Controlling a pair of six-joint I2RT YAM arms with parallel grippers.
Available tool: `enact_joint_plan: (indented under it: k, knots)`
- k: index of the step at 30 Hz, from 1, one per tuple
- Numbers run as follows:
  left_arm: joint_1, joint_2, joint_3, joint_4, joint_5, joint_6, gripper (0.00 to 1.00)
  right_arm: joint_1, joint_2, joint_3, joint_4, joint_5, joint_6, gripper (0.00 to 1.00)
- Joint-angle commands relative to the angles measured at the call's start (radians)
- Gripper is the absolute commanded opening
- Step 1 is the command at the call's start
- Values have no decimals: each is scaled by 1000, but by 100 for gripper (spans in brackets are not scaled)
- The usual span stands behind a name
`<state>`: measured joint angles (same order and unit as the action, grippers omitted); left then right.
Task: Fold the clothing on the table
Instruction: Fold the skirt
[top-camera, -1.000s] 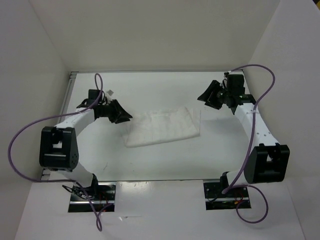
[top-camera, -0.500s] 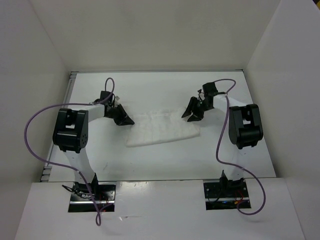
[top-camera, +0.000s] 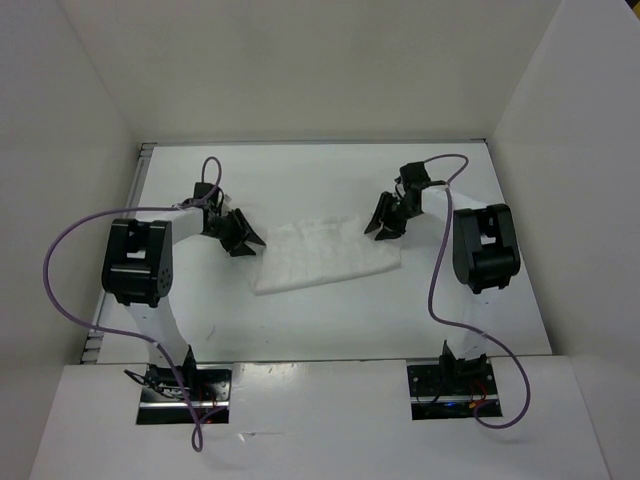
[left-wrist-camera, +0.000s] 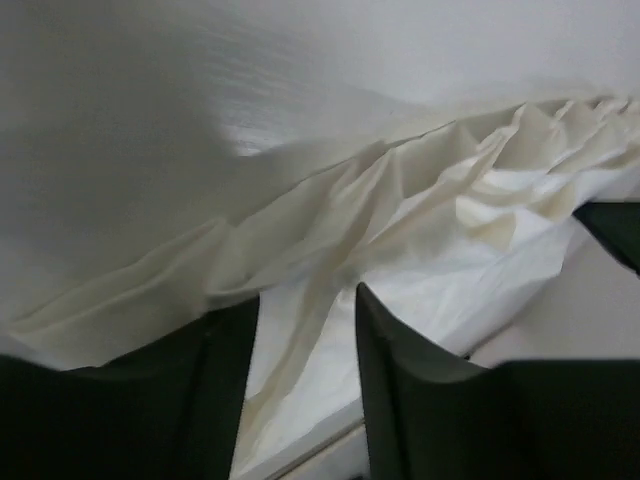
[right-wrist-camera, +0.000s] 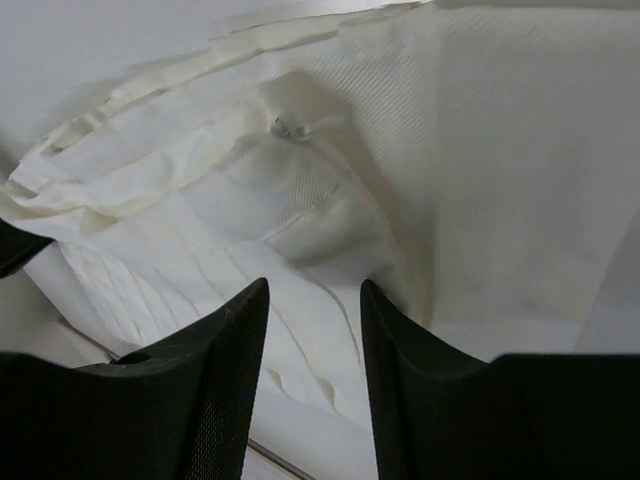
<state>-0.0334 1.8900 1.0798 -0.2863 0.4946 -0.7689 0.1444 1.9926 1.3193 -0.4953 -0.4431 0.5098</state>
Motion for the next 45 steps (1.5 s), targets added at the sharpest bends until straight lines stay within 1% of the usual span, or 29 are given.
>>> enact_joint_plan:
  k: [1,3,4,6,8,9,13,18,24,25,29,32,36,39,41,45]
  knots:
    - [-2,-130,71,-95,-40,60,55,38,-161,14,-5,64,-36,47]
    - [9,-190,98,-157,-88,80,63,52,-236,23,-37,49,-36,47]
    - [19,-242,109,-180,-100,91,73,61,-257,32,-48,49,-46,47]
    - [20,-285,91,-235,-151,91,74,61,-311,32,-61,27,-47,47]
    - [29,-339,56,-258,-192,82,80,70,-339,21,-61,17,-47,47]
    - [29,-371,1,-258,-227,60,80,70,-359,21,-71,17,-47,47]
    - [20,-408,-127,-258,-261,33,81,81,-377,12,-71,-23,-37,47]
    - [-7,-379,-188,-235,-281,11,82,81,-397,3,-61,-45,-37,47]
    - [-16,-345,-221,-177,-258,2,82,81,-397,14,-94,-54,-56,47]
    - [-16,-345,-221,-168,-258,-9,82,81,-397,14,-103,-54,-56,48]
    - [-34,-276,-260,-110,-222,-18,82,81,-397,-5,-112,-63,-65,48]
    - [-34,-235,-271,-67,-222,-27,82,81,-417,-14,-133,-52,-74,48]
    - [-43,-223,-291,21,-162,-59,82,81,-439,-14,-155,-52,-74,48]
    - [-43,-201,-301,45,-128,-69,82,81,-448,-23,-155,-52,-74,48]
    - [-43,-171,-281,45,-117,-69,82,81,-448,-32,-155,-62,-74,48]
    - [-65,-117,-281,105,-73,-69,77,90,-436,-32,-187,-100,-86,48]
